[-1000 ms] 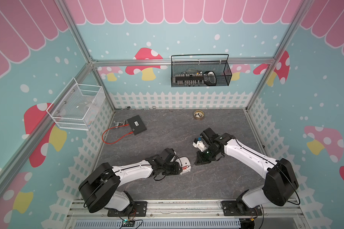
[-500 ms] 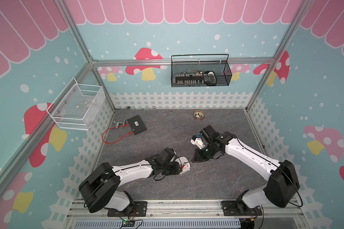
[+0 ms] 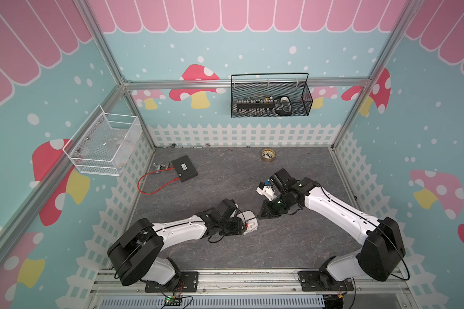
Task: Remove the battery from the alarm
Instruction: Release the battery from the alarm, then place the screwdriver at the center of the board.
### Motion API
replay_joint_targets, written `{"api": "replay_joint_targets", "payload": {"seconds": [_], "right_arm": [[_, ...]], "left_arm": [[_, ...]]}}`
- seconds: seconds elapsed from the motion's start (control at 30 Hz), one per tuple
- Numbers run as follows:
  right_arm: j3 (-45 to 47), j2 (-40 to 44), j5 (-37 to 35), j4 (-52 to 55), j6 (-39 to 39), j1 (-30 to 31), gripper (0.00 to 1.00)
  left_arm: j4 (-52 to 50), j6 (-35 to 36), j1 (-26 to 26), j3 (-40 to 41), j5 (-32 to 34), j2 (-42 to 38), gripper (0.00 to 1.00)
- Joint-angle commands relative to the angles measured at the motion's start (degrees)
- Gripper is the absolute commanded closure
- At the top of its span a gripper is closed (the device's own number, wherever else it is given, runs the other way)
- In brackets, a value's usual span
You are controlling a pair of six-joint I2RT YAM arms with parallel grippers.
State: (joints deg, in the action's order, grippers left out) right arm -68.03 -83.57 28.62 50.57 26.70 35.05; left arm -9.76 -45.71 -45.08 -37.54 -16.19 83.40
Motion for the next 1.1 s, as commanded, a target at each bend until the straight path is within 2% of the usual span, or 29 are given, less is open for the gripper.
{"api": "replay_joint_targets", "payload": {"seconds": [0.0,0.13,0.37,0.57,0.63,0.73,0.93,1.07], "right_arm": [[-2.77,2.53,-4.06,2.27,0.75,-1.41,1.00],[-3.15,2.80,-10.23,4.11,1.09,-4.11,1.00],[-1.69,2.25,-16.95,4.05,1.21,-7.45,1.00],[2.84,0.53,-16.18,0.70,-0.31,-11.13,1.00],[3.93,-0.46,-17.97,-0.57,-0.29,-12.04,1.00],[4.05,-2.38,-21.21,-1.84,-0.85,-12.78,1.00],[1.86,-5.03,-21.33,-6.72,-1.60,-13.34,1.00],[0.93,-5.29,-26.95,-9.87,-1.74,-13.25,1.00]], "left_arm": [[-0.61,1.25,0.63,-0.07,0.75,0.19,0.56],[-0.70,1.44,0.78,-0.11,0.67,0.02,0.57],[-1.09,1.75,1.29,-0.08,0.72,-0.37,0.57],[-1.09,2.07,1.49,-0.18,0.66,-0.43,0.57],[-0.93,2.19,1.50,-0.36,0.63,-0.42,0.57],[-0.95,2.53,1.70,-0.52,0.77,-0.42,0.57],[-1.06,2.99,2.22,-1.13,0.58,-0.43,0.57],[-1.05,3.08,2.43,-1.22,0.63,-0.60,0.57]]}}
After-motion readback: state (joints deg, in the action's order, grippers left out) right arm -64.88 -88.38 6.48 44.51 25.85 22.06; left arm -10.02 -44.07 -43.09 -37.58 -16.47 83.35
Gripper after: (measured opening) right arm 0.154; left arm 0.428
